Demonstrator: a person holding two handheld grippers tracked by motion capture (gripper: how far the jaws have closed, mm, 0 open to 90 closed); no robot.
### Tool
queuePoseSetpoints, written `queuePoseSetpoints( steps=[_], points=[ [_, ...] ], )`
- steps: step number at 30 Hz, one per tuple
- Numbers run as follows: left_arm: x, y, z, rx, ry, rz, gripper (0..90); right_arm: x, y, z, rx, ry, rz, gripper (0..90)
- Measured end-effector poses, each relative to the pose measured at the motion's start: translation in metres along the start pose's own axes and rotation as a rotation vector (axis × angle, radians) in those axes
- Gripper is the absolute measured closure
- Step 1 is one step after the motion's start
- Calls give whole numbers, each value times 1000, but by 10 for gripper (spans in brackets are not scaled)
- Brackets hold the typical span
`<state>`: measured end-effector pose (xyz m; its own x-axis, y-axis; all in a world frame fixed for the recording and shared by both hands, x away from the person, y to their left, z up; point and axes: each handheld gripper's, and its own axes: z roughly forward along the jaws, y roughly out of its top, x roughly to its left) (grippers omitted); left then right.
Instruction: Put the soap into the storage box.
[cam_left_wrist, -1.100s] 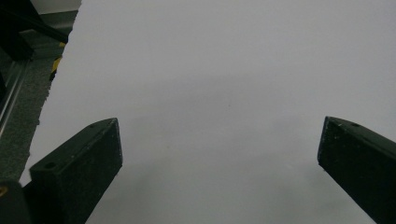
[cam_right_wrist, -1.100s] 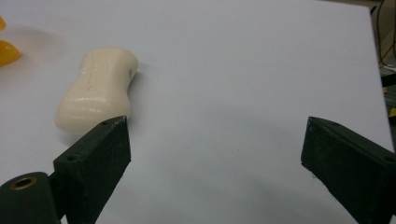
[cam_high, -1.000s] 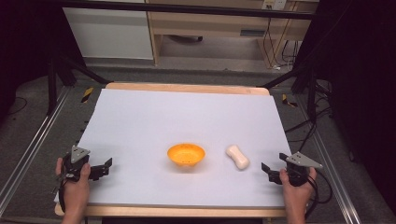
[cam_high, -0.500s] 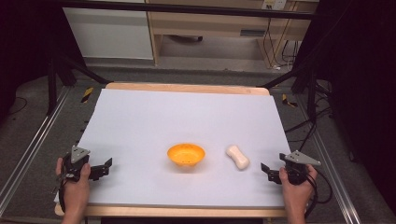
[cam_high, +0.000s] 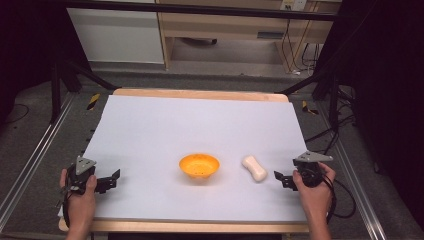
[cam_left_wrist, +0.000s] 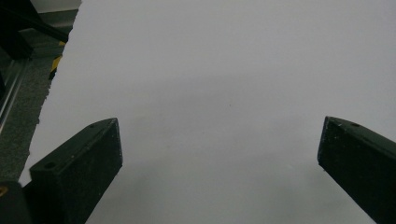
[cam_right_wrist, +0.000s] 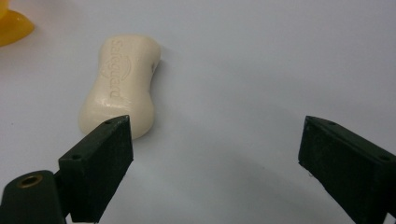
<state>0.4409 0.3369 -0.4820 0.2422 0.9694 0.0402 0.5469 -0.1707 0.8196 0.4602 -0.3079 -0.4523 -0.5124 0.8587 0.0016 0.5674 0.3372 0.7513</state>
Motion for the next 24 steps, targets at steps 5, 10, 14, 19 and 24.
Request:
queuePoseSetpoints(
  steps=[5, 10, 14, 19, 24],
  points=[
    [0, 0, 0, 1, 5, 1, 0, 5, 14, 3, 59, 12, -17, 106],
    [-1, 0, 0, 3, 7, 6, 0, 7, 24, 5, 90, 28, -38, 106],
    [0, 0, 1, 8, 6, 0, 0, 8, 30, 7, 112, 48, -25, 101],
    [0, 0, 1, 9, 4, 0, 0, 13, 37, 14, 161, 55, -31, 66],
    [-1, 0, 1, 12, 4, 3, 0, 19, 46, 18, 193, 72, -47, 65]
  ],
)
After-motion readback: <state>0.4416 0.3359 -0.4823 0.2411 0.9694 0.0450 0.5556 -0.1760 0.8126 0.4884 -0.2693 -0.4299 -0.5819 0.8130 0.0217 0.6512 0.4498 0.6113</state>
